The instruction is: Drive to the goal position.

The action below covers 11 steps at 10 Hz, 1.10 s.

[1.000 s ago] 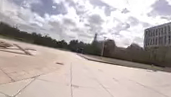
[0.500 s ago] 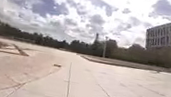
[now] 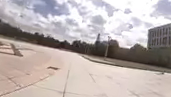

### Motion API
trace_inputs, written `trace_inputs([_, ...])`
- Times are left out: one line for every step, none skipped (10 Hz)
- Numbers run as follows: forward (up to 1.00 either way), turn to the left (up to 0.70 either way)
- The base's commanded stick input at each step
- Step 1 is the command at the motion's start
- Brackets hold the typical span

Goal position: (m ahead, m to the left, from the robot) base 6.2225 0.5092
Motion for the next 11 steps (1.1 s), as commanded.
trace_inputs([1.0,0.0])
trace_inputs([1.0,0.0])
trace_inputs([1.0,0.0])
trace_inputs([1.0,0.0])
trace_inputs([1.0,0.0])
trace_inputs([1.0,0.0])
trace_inputs([1.0,0.0])
trace_inputs([1.0,0.0])
trace_inputs([1.0,0.0])
trace_inputs([1.0,0.0])
trace_inputs([1.0,0.0])
